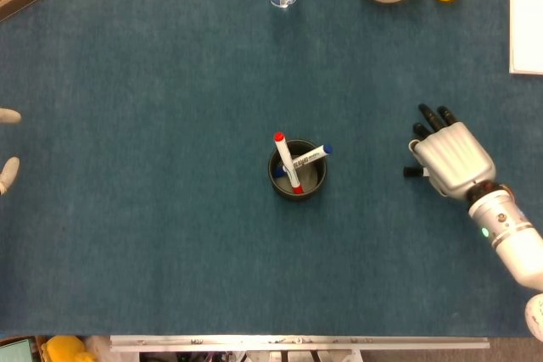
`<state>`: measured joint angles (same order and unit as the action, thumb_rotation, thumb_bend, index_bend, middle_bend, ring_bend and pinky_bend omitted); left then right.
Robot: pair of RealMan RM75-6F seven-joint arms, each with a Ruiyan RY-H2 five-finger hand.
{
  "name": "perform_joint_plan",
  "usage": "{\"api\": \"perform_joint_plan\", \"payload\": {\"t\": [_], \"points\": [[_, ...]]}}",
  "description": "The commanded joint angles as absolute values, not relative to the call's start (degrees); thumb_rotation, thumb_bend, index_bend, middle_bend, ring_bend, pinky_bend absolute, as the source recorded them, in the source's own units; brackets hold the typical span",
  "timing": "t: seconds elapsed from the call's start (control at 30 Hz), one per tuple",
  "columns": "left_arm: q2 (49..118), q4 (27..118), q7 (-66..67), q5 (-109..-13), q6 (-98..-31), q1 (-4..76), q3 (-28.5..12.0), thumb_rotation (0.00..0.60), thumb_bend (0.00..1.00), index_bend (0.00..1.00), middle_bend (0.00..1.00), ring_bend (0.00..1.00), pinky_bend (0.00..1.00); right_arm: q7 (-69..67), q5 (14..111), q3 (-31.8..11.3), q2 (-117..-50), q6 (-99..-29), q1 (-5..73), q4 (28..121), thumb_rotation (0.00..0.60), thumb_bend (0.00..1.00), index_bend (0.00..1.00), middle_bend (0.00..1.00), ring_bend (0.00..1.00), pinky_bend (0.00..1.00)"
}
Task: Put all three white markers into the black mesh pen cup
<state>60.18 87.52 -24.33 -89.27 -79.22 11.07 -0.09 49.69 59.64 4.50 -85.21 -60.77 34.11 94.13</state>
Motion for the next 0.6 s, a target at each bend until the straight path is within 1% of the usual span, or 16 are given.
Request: {"api": "perform_joint_plan", "payload": {"t": [0.03, 0.2, 0.6], "points": [[60.2, 87.6, -24.3, -89.3, -79.2, 11.1, -0.1, 0.600, 0.34, 0.31, 0.07, 0.00, 0.00, 50.1, 59.3, 4.5, -85.1, -60.6, 34.2, 94.3, 0.600, 0.21, 0.54, 0.29, 0.05, 0.14], [60.1, 87.8, -24.3, -89.4, -79.2, 11.1, 0.0, 0.600, 0.34, 0.31, 0.07, 0.00, 0.00, 50.5, 58.8, 4.5, -85.1, -60.4, 34.3, 94.4, 0.595, 0.20, 0.54, 0.29, 0.05, 0.14], [60.1, 87.8, -24.3, -89.3, -79.3, 11.0, -0.1, 0.600, 0.34, 0.31, 0.07, 0.00, 0.00, 52.6, 56.1, 4.2, -85.8, -59.7, 35.0, 93.8, 0.596, 0.20, 0.54, 0.29, 0.05, 0.14]]}}
